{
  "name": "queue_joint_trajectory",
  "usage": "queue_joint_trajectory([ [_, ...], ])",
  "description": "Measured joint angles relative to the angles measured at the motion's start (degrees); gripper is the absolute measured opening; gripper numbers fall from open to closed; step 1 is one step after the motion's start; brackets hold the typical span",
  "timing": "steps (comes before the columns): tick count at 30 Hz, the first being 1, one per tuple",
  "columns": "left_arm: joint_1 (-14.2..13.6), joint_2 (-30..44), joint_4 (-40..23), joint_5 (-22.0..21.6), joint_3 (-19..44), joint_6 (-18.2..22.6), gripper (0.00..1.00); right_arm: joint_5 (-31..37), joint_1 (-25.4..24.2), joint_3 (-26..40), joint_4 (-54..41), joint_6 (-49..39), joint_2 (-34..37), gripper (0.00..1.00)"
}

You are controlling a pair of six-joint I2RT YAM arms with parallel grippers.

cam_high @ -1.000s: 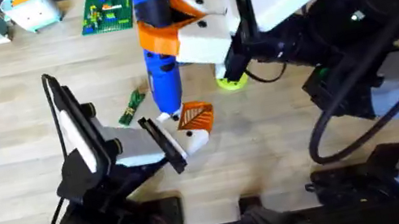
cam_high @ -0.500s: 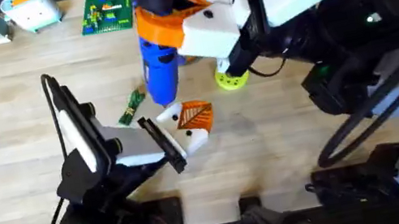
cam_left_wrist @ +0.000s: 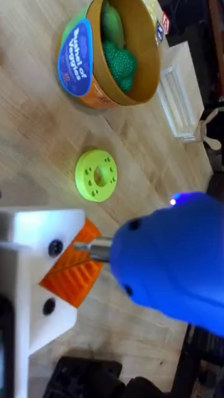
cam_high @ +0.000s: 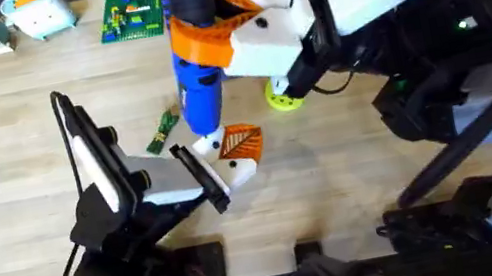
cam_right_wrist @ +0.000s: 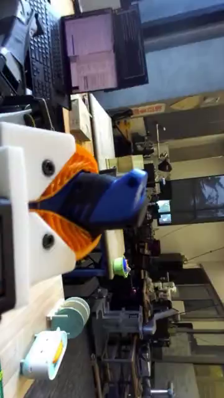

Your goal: Pick up the gripper from the table and insert it into the empty holder that is missing its gripper. Then pick up a screw, insert it into the mounting hole, and use the screwdriver to tighten it. Finally, clean up the table by picking up the vegetable and placing it into the bucket.

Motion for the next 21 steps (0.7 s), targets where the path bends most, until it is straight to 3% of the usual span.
queue_joint_trajectory([
  [21, 0.0, 0.0, 0.0, -0.2, 0.0, 0.0, 0.011, -1.5, -0.5, 0.0, -5.1, 0.2, 0.0, 0.023],
])
